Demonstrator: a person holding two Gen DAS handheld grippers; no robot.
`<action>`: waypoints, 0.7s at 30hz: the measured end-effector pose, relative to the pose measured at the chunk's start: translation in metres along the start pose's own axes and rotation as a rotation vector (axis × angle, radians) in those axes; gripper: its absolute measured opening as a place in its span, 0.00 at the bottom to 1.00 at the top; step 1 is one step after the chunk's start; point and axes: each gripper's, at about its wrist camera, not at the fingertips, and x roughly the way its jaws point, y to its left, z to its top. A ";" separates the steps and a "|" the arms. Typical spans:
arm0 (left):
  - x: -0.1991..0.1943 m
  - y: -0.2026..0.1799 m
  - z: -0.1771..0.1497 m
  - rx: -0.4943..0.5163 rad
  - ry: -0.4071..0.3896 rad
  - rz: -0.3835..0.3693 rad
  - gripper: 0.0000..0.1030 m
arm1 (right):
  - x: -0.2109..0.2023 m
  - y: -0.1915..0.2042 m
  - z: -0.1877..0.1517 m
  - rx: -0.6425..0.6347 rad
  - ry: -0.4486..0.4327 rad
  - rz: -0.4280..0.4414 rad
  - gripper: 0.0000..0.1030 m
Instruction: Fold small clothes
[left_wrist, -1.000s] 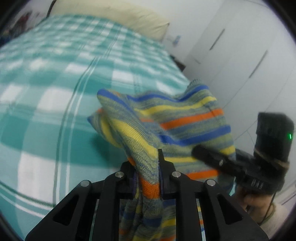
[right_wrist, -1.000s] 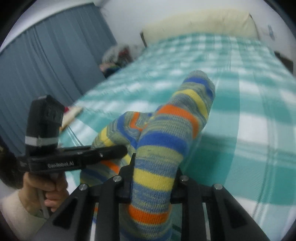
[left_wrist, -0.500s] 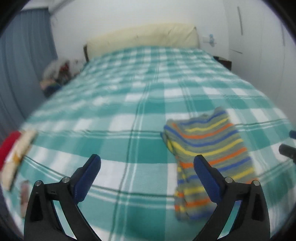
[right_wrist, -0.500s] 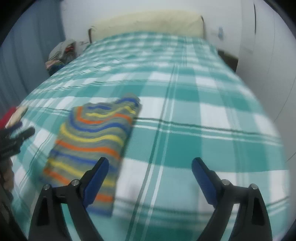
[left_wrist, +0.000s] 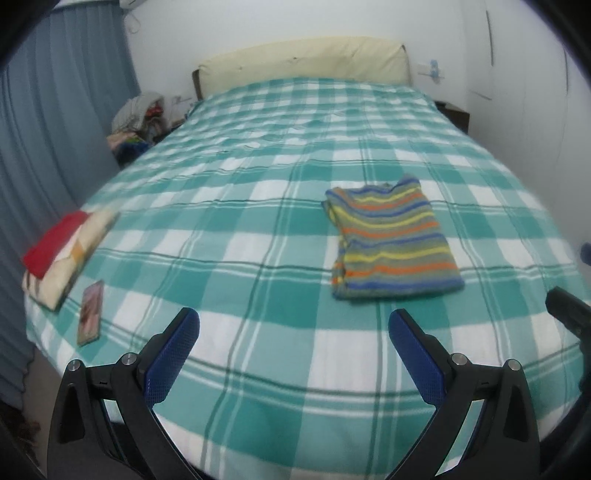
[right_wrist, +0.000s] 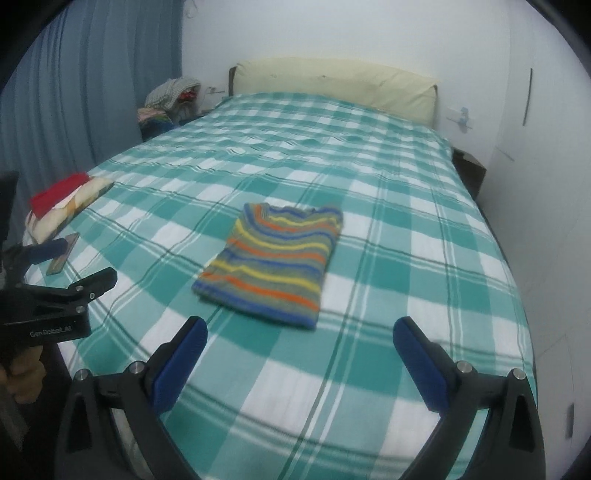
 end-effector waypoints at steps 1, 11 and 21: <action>-0.006 0.000 -0.003 0.001 -0.002 0.001 0.99 | -0.003 0.003 -0.003 0.004 0.005 -0.004 0.97; -0.034 0.004 -0.016 -0.019 -0.019 -0.033 1.00 | -0.032 0.029 -0.012 -0.025 0.005 -0.014 0.98; -0.040 0.005 -0.014 -0.034 -0.008 -0.039 1.00 | -0.041 0.032 -0.008 -0.026 -0.015 -0.028 0.99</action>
